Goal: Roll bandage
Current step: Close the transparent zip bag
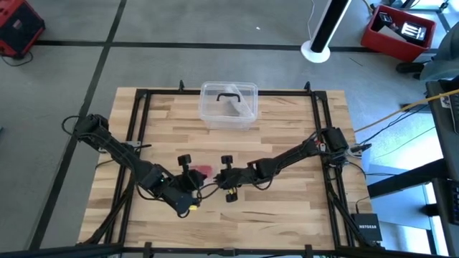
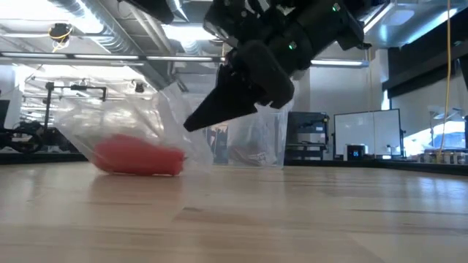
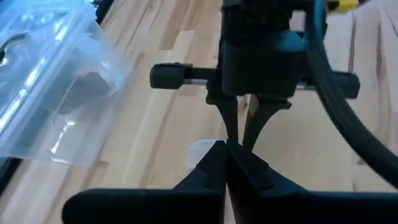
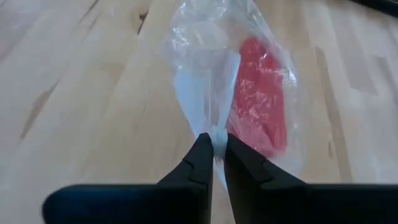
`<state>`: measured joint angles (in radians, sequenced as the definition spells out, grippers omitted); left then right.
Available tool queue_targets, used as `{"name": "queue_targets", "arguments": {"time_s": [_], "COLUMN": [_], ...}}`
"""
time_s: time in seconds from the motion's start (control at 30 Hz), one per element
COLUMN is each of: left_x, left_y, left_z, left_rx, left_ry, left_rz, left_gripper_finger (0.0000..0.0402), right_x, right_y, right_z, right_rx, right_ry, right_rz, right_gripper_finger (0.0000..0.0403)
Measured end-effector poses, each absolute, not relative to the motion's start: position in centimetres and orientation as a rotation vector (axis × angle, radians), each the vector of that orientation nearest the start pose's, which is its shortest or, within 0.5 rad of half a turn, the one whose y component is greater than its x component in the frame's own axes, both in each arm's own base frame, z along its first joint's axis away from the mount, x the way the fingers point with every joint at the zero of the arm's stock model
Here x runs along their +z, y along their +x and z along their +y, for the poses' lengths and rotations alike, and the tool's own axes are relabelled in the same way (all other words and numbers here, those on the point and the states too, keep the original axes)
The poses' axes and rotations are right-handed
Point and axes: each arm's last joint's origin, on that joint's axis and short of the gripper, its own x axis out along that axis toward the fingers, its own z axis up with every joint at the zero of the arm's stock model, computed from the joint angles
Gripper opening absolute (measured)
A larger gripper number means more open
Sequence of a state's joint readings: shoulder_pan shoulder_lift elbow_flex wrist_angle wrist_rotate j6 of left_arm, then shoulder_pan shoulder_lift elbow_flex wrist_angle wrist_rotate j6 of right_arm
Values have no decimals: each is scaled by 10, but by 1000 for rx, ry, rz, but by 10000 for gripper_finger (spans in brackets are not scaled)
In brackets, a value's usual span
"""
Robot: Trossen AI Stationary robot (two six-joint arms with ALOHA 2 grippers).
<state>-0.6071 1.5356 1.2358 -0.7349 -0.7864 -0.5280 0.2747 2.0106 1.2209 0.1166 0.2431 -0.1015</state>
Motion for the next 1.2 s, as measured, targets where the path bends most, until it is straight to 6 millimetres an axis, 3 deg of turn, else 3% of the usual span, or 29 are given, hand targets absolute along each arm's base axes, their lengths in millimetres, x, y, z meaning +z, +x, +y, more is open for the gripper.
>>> {"name": "queue_targets", "arguments": {"time_s": [0.2,0.5,0.67,1.0,1.2], "left_x": [275,253,239,238,222], "left_y": [263,277,287,297,299], "left_z": [-158,-157,-147,-141,-139], "left_rx": [379,348,382,313,278], "left_ry": [57,13,79,43,28], "left_rz": [723,847,910,914,901], "left_gripper_finger": [17,125,158,160,148], "right_x": [156,156,156,156,156], "right_y": [411,412,412,411,411], "right_z": [109,109,109,110,109], "right_rx": [69,72,79,86,82], "right_ry": [-255,-252,-251,-252,-249], "right_rz": [600,593,594,596,597], "right_gripper_finger": [41,37,37,37,37]}}
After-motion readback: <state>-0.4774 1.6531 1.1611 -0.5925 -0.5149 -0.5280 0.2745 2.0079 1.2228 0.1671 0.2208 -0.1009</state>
